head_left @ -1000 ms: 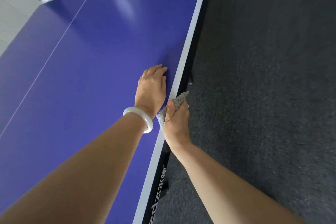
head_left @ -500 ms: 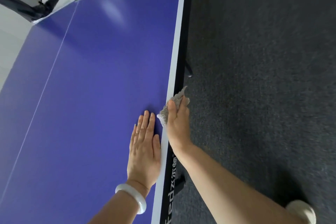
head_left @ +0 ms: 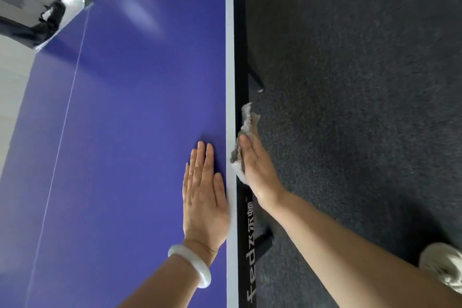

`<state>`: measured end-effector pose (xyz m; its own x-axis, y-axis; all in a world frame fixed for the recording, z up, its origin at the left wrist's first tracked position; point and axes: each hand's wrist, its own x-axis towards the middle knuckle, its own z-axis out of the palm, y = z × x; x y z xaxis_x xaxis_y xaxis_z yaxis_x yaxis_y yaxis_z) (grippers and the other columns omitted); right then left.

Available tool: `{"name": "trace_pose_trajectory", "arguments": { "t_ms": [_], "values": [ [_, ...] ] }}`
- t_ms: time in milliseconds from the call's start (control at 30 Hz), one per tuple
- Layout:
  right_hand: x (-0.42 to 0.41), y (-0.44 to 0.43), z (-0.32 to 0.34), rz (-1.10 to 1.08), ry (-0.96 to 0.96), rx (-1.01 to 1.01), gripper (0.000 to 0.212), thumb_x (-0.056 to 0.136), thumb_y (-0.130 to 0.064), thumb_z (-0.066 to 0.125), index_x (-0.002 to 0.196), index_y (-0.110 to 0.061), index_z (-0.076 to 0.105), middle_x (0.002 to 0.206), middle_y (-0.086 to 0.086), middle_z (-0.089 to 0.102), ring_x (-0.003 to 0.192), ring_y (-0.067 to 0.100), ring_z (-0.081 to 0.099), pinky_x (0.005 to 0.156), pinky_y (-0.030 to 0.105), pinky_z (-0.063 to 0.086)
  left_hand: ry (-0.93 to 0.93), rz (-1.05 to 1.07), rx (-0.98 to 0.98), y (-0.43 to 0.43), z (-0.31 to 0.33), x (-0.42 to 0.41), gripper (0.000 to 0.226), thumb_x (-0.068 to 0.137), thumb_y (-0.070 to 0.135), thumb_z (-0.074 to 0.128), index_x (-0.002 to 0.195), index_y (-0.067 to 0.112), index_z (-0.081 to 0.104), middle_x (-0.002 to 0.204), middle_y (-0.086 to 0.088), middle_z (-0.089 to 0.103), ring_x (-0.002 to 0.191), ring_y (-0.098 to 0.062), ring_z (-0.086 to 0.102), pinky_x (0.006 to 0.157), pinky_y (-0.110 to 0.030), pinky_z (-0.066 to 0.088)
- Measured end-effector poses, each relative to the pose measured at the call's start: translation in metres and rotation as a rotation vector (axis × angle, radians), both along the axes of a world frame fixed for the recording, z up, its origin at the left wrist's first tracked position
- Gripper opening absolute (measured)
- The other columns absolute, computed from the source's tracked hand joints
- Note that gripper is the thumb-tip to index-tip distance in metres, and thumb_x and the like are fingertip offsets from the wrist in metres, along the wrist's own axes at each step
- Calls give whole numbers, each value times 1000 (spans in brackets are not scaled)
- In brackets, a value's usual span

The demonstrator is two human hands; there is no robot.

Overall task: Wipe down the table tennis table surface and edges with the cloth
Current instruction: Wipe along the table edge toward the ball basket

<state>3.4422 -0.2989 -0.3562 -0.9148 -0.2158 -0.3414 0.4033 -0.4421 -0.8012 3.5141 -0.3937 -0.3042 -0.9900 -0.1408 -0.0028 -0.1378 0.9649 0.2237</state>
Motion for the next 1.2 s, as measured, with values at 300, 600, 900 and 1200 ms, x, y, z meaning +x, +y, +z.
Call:
{"name": "trace_pose_trajectory", "arguments": {
  "t_ms": [300, 600, 900, 1200],
  "values": [
    [205, 26, -17, 154, 207, 21, 48, 100, -12, 46, 146, -25, 38, 152, -29, 34, 145, 5, 31, 117, 18, 26, 29, 16, -7, 0, -4, 1, 55, 102, 26, 19, 156, 17, 20, 163, 8, 12, 150, -4, 6, 124, -33, 6],
    [134, 28, -29, 112, 235, 37, 47, 105, -11, 41, 148, -30, 38, 156, -19, 32, 144, -5, 25, 118, 18, 24, 36, 11, 7, 3, -3, 2, 55, 102, 26, 20, 156, 15, 22, 163, 7, 13, 150, -4, 7, 124, -34, 9],
    [91, 22, 0, 110, 362, 197, 53, 107, -17, 38, 155, -20, 15, 165, 1, 10, 149, 1, 10, 121, 23, 18, 40, 5, 41, 3, -2, 0, 55, 102, 28, 20, 155, 17, 23, 164, 5, 14, 150, -3, 6, 124, -34, 10],
    [218, 5, -2, 154, 255, 152, 72, 99, -37, 47, 152, -40, -2, 160, -26, 3, 146, -9, 7, 119, 19, 12, 104, 15, 260, -9, -4, 0, 47, 104, 6, 32, 151, 13, 34, 160, 5, 25, 150, -8, 16, 124, -35, 12]
  ]
}}
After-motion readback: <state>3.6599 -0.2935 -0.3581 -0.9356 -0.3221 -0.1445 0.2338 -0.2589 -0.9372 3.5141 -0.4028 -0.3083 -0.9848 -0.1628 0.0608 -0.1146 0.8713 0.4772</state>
